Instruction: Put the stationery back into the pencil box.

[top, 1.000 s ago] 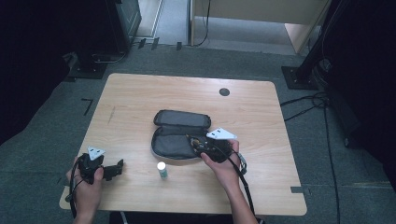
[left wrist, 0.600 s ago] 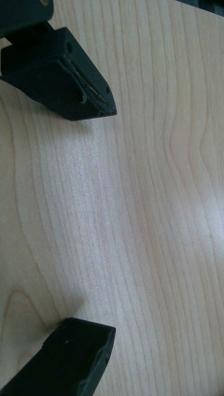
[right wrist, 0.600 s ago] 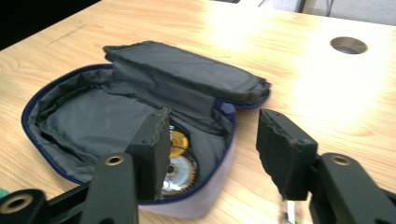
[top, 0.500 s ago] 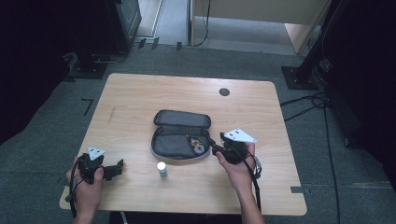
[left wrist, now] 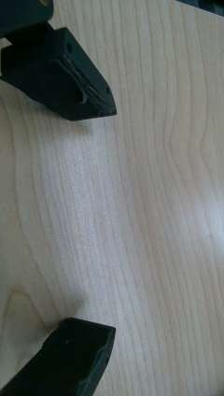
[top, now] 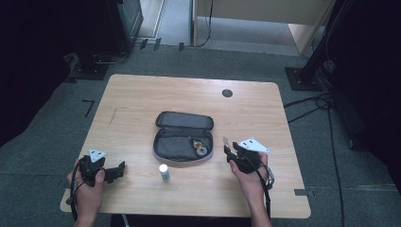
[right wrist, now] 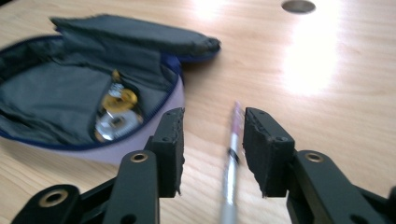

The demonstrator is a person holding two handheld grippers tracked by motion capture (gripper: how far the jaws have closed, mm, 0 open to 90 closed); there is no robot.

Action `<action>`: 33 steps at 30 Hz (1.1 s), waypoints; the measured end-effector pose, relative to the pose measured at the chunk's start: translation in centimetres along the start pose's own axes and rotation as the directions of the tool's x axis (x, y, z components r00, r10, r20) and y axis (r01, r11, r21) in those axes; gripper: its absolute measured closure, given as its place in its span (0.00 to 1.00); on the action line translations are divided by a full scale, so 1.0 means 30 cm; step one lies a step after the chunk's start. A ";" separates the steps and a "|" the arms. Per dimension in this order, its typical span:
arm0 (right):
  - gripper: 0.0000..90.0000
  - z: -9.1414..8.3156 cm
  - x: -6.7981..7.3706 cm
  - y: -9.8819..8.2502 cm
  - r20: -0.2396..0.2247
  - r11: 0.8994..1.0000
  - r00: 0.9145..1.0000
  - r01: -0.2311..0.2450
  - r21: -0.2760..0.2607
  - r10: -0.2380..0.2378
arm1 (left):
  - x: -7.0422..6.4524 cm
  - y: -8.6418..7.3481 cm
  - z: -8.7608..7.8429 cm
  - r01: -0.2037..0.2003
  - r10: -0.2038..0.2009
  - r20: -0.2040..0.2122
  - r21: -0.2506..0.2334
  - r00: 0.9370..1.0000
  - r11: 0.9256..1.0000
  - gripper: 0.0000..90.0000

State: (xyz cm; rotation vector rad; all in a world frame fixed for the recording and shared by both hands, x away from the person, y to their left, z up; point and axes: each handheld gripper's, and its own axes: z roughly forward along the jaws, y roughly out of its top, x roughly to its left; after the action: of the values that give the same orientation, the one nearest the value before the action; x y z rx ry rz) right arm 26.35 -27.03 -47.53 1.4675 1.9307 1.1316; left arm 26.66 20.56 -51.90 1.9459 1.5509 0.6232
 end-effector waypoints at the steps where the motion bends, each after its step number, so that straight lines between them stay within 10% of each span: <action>1: 0.67 0.000 -0.005 -0.006 0.002 1.000 1.000 0.001 0.001 -0.001 | 0.000 0.000 0.000 0.000 0.000 0.000 0.000 1.000 1.000 0.00; 33: 0.87 0.019 -0.025 -0.165 0.040 0.995 0.999 -0.029 0.097 0.025 | 0.000 0.000 0.000 0.000 0.000 0.000 0.000 1.000 1.000 0.00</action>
State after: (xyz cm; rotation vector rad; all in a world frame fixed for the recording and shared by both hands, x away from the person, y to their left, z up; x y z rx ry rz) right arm 24.26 -28.01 -52.02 1.5594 1.9696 1.0263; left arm 26.66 20.56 -51.91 1.9455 1.5510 0.6233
